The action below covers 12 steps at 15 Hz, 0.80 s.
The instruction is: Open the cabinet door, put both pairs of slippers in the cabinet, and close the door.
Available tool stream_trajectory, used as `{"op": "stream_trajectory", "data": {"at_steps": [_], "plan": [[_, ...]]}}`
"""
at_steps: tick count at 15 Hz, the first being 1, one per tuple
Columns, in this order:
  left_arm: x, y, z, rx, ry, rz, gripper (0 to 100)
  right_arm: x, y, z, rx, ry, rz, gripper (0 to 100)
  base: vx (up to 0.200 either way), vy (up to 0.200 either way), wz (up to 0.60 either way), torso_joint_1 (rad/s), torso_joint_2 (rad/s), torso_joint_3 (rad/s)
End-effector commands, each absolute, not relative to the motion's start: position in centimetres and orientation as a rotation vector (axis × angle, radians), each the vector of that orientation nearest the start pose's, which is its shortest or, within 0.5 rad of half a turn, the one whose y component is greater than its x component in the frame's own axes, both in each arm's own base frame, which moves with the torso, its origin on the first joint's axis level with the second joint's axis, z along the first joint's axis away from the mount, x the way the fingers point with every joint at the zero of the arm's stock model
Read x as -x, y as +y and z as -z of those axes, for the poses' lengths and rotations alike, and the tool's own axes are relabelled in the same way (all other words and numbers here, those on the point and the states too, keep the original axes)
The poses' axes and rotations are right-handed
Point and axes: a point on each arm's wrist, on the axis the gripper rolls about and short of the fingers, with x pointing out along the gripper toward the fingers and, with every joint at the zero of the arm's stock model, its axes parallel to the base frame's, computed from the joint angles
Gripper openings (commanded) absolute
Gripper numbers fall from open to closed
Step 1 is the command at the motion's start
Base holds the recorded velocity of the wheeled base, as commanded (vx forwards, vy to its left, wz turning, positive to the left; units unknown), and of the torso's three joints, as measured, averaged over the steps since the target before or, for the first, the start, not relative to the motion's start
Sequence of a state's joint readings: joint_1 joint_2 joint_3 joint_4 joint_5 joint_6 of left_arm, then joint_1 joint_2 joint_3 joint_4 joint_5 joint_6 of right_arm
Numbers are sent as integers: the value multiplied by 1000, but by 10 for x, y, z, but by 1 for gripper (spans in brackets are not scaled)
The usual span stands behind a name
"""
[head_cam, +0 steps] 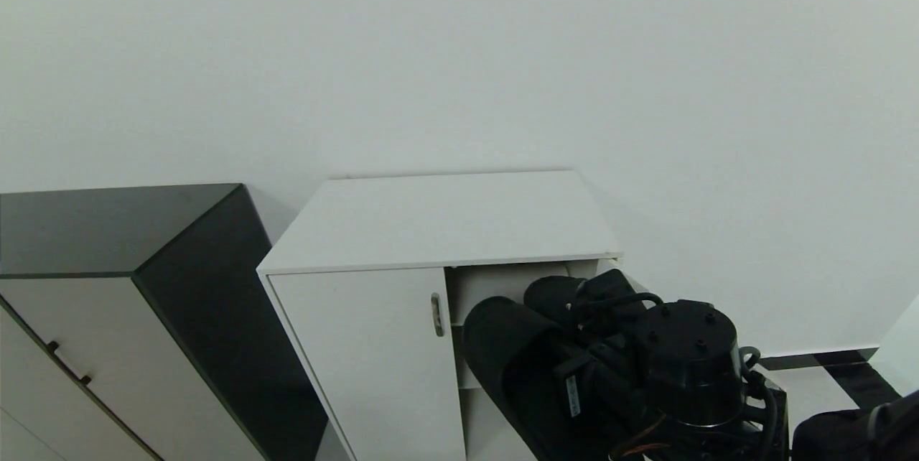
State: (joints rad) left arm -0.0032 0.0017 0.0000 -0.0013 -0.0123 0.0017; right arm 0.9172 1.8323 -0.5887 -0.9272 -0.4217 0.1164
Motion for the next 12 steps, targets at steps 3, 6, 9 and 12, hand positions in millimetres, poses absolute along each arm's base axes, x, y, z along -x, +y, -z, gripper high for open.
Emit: {"op": "stream_trajectory", "data": {"at_steps": [3, 6, 9, 12], "plan": [[23, 0, -76, -2, 0, 15, 0, -190, 232, -115, 90, 285, -475, 0, 0, 0, 0, -217, 502, 284], [23, 0, -76, -2, 0, 15, 0, -189, 232, -114, 91, 287, -476, 0, 0, 0, 0, -230, 549, 320], [23, 0, -76, -2, 0, 15, 0, -189, 231, -114, 100, 286, -477, 0, 0, 0, 0, -217, 536, 320], [23, 0, -76, -2, 0, 15, 0, -189, 231, -114, 105, 286, -478, 0, 0, 0, 0, -201, 517, 315]]}}
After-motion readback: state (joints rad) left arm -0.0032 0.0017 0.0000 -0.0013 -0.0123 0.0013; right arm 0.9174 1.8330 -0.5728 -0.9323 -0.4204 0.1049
